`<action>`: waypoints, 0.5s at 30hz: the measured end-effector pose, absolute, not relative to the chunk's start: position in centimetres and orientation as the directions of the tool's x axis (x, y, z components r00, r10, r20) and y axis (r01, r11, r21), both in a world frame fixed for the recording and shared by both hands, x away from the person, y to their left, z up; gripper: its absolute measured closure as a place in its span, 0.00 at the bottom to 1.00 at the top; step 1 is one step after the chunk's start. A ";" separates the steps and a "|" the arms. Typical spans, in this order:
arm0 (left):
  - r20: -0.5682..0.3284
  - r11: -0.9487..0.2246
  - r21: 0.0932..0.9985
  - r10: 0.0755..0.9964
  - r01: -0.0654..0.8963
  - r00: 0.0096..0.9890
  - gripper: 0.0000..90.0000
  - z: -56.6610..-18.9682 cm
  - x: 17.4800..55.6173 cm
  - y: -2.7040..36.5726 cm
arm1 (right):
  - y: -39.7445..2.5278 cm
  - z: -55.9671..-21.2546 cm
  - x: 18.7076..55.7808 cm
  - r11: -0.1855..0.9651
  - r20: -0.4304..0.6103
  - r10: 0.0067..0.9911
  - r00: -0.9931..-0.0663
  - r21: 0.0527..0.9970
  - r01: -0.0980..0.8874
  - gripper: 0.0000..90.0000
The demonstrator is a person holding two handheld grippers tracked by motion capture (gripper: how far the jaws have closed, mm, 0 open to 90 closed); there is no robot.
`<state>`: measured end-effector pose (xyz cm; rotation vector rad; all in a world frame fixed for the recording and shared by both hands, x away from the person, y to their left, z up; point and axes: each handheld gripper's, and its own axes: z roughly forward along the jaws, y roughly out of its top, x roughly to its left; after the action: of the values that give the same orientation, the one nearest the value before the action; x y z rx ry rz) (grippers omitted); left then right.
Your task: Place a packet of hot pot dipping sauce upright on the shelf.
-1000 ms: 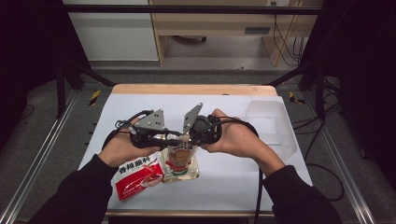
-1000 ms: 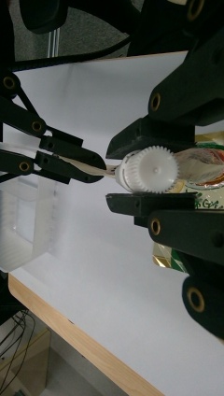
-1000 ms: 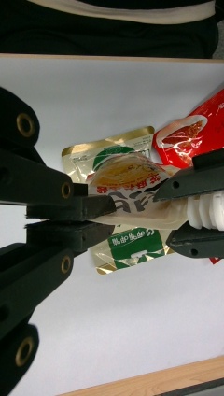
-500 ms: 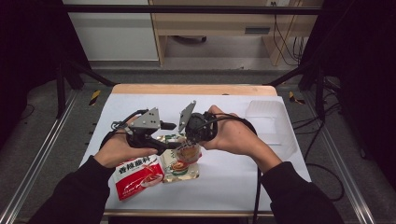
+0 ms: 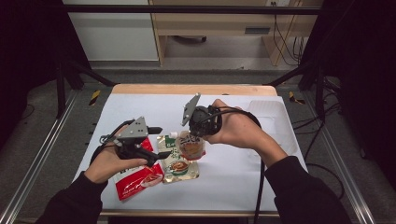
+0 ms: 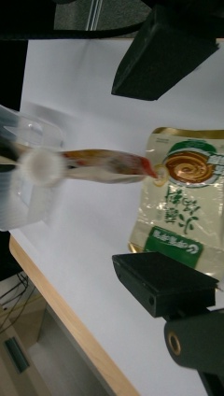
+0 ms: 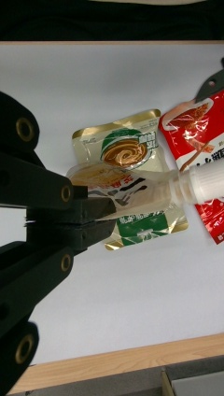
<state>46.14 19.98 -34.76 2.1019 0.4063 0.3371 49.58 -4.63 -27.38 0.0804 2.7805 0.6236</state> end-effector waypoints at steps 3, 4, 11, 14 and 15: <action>0.063 -0.490 0.852 0.446 0.184 0.893 0.15 -36.3 45.6 21.0 | -5.2 -26.9 49.8 0.901 -0.271 0.134 -0.953 0.433 0.003 1.00; 0.061 -0.483 0.849 0.492 0.213 0.869 0.13 -38.0 45.2 21.9 | -5.5 -26.8 49.9 0.901 -0.271 0.135 -0.953 0.435 0.004 1.00; 0.010 -0.423 0.852 0.603 0.308 0.798 0.08 -41.4 45.5 24.9 | -6.9 -26.6 50.5 0.902 -0.281 0.158 -0.947 0.430 0.023 1.00; -0.032 -0.362 0.871 0.632 0.332 0.775 0.08 -41.7 45.7 25.9 | -7.2 -26.8 50.8 0.902 -0.277 0.168 -0.946 0.431 0.033 1.00; -0.027 -0.362 0.872 0.636 0.329 0.771 0.08 -41.9 45.7 26.2 | -7.4 -26.8 50.8 0.901 -0.276 0.170 -0.946 0.432 0.035 1.00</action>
<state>45.67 26.18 -41.87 1.9755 0.7274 0.3908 50.85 -7.36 -26.83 0.1525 2.7569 0.6181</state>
